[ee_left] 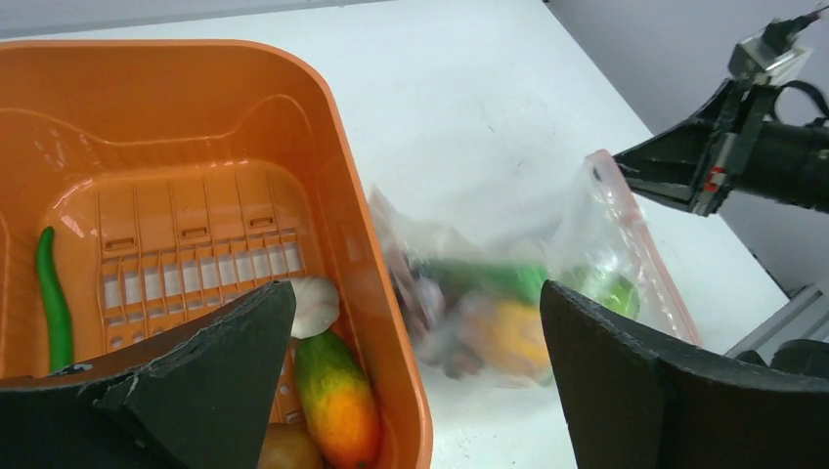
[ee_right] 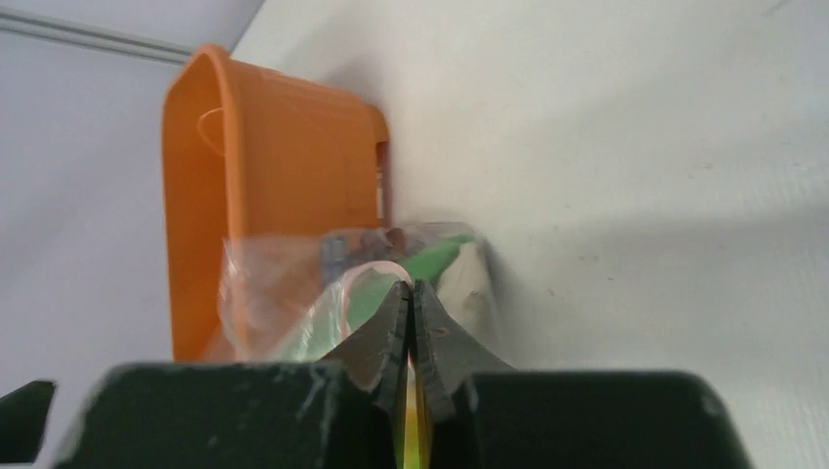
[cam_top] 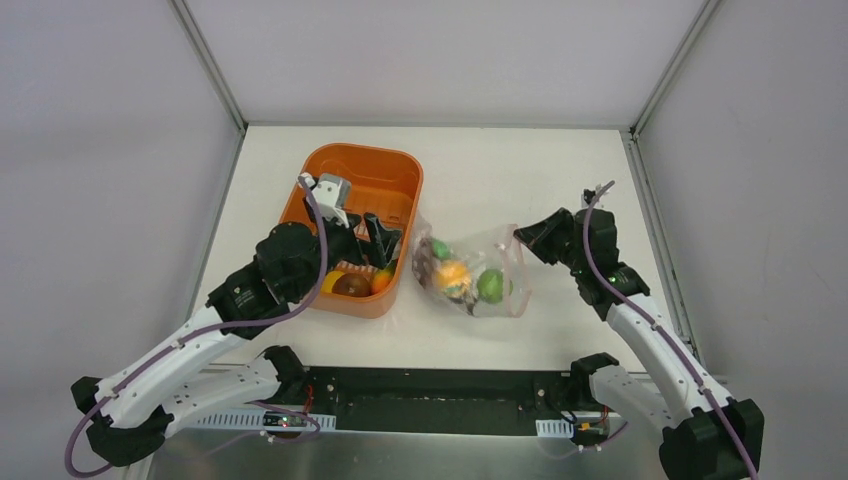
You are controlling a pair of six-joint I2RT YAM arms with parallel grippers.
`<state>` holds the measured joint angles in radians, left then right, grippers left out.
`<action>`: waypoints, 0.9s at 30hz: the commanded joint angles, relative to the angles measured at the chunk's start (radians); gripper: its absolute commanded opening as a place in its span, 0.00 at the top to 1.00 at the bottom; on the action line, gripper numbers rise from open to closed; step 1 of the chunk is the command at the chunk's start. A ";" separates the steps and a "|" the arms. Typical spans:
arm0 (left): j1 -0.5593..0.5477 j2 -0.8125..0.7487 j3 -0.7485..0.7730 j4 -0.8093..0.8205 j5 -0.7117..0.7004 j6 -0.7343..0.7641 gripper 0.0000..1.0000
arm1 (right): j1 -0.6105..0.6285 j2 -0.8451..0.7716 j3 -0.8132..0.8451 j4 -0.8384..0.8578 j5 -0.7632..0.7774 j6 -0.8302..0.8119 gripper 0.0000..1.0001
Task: Place the food in the zip-top bag and seal the zipper
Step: Adjust the zipper food storage bag at the center of the board.
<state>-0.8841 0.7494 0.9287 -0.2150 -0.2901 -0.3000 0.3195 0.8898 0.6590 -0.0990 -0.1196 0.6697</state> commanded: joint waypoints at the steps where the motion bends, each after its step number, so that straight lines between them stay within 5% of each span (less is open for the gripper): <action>1: -0.001 0.039 0.019 0.023 -0.010 -0.012 0.01 | -0.003 -0.048 0.096 0.158 -0.119 0.024 0.96; 12: 0.000 0.024 0.009 0.022 -0.047 -0.015 0.01 | -0.004 -0.115 0.301 0.203 -0.336 -0.037 0.98; 27: -0.001 0.060 0.016 0.030 -0.016 -0.016 0.01 | -0.005 -0.175 0.406 -0.044 -0.151 -0.277 0.98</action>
<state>-0.8841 0.8059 0.9283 -0.2150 -0.3176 -0.3019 0.3183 0.7048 1.0134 -0.1368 -0.3103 0.4644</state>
